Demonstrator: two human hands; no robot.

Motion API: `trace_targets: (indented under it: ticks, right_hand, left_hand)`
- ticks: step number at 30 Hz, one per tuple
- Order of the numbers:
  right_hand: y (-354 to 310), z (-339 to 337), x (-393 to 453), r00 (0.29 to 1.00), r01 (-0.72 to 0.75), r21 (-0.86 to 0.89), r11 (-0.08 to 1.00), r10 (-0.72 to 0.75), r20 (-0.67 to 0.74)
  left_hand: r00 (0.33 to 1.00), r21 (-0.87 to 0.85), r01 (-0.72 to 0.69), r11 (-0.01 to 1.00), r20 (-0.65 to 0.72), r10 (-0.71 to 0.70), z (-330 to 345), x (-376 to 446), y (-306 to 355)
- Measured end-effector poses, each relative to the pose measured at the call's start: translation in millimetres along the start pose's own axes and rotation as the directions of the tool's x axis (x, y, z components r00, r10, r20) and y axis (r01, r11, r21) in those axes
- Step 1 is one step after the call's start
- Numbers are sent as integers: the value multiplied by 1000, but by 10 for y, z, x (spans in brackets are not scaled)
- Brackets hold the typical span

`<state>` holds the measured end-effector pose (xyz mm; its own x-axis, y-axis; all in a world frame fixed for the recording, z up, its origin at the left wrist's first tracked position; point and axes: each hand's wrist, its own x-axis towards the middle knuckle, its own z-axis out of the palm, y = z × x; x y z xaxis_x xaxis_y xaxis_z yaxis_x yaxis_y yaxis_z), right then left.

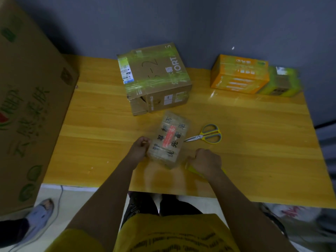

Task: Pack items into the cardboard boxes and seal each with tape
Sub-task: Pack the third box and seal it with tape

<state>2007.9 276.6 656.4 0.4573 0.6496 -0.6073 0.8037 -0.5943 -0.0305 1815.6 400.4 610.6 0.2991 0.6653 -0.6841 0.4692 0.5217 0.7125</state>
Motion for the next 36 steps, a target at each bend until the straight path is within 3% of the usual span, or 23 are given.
trace_targets:
  ticks: [4,9,11,13,14,16,20,22,25,27,29,31,33,36]
  right_hand:
    - [-190,-40,3,994,-41,-68,997,47,94]
    - [-316,-78,11,989,-87,-151,985,104,105]
    - [-308,-122,0,987,-96,-168,981,116,115]
    - [-314,-149,-19,988,-93,-160,983,111,107]
    - [-321,-165,-45,989,-80,-158,984,98,107]
    - [-316,-168,-92,992,-57,-152,987,74,106]
    - [-288,-139,-143,998,-20,-153,988,29,58]
    - [-285,-158,-150,998,-4,-152,988,14,68]
    - [-237,-168,-169,1000,21,-207,978,-19,12]
    - [-178,-149,-137,999,46,-210,977,-50,-15]
    - [-68,-126,-115,996,86,-83,993,-87,-11]
    - [93,-121,-104,993,117,160,980,-118,2]
    - [235,-144,-119,980,184,438,880,-199,-13]
    - [324,-243,-157,947,268,725,634,-310,-80]
  left_hand:
    - [998,118,42,992,-52,-36,53,239,-195]
    - [986,321,143,936,32,-161,214,128,52]
    - [995,530,98,842,-36,-93,238,49,148]
    - [982,688,-58,723,-93,167,240,-54,227]
    - [962,703,-158,693,-50,269,242,-90,253]
    - [947,638,-270,721,40,319,252,-203,316]
    - [962,394,-191,899,259,90,366,-492,470]
    - [961,523,-147,839,275,-3,492,-625,439]
    - [990,746,-143,650,121,78,653,-643,316]
    - [988,740,-154,655,98,122,638,-612,294]
    - [987,626,-155,765,134,90,467,-547,282]
    - [982,435,-137,890,176,65,215,-437,214]
    - [977,316,-142,938,197,82,6,-359,107]
    - [960,151,-139,979,263,96,-186,-306,18]
